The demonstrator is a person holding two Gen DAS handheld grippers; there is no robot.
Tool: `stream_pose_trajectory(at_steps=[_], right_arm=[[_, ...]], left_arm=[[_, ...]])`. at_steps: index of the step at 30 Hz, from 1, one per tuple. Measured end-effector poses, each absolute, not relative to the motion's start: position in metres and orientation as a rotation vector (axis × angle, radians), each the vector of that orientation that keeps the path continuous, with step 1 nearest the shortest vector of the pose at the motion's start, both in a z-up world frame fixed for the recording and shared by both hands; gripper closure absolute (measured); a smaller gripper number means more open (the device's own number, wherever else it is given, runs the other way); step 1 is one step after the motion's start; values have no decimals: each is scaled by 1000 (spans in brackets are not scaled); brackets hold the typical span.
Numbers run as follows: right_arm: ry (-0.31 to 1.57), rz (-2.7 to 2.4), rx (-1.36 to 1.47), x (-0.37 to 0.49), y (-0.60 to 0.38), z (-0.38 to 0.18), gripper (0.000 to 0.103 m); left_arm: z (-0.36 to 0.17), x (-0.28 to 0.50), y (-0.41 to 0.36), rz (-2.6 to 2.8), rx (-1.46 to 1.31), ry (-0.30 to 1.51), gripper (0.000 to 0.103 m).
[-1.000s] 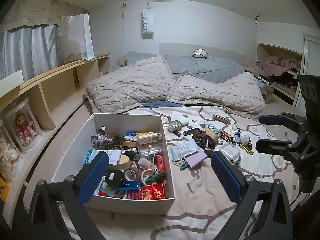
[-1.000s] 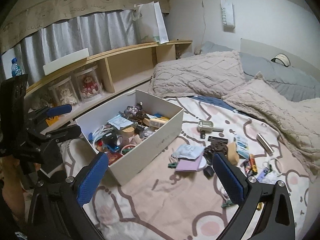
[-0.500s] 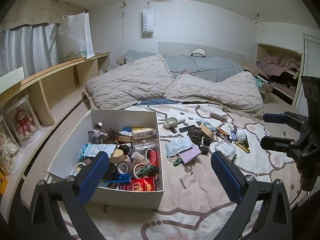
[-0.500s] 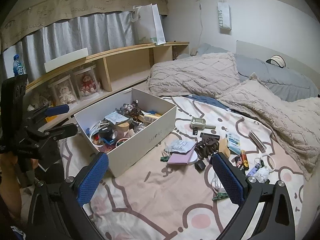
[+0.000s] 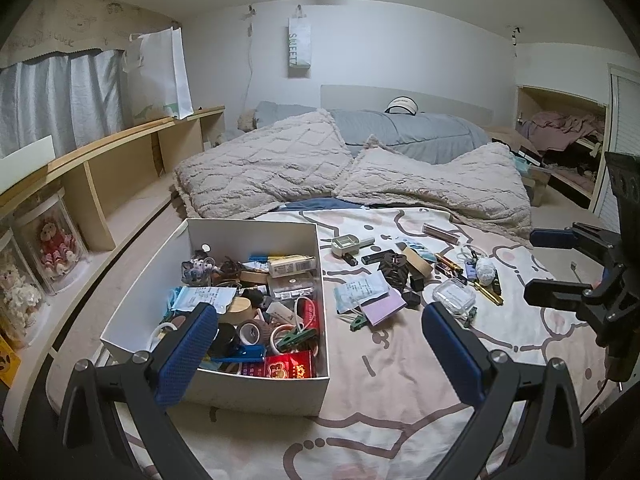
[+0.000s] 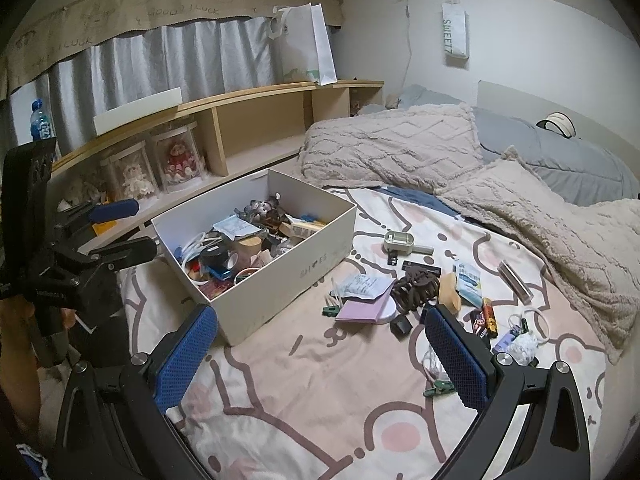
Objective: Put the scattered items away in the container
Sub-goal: 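Withdraw both open tools from the box back over the bed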
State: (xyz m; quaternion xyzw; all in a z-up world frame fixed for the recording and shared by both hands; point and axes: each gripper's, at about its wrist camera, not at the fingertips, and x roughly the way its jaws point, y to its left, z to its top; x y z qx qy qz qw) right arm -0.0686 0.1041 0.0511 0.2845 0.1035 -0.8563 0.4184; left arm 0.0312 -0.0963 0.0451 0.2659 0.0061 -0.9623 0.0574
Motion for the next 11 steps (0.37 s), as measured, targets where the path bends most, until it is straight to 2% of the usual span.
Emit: stream_pose_trajectory(at_steps=[11], right_arm=[[259,-2147,714,-69,104,51,0]], left_arm=[[46,32,-94,-2916,803,30,0]])
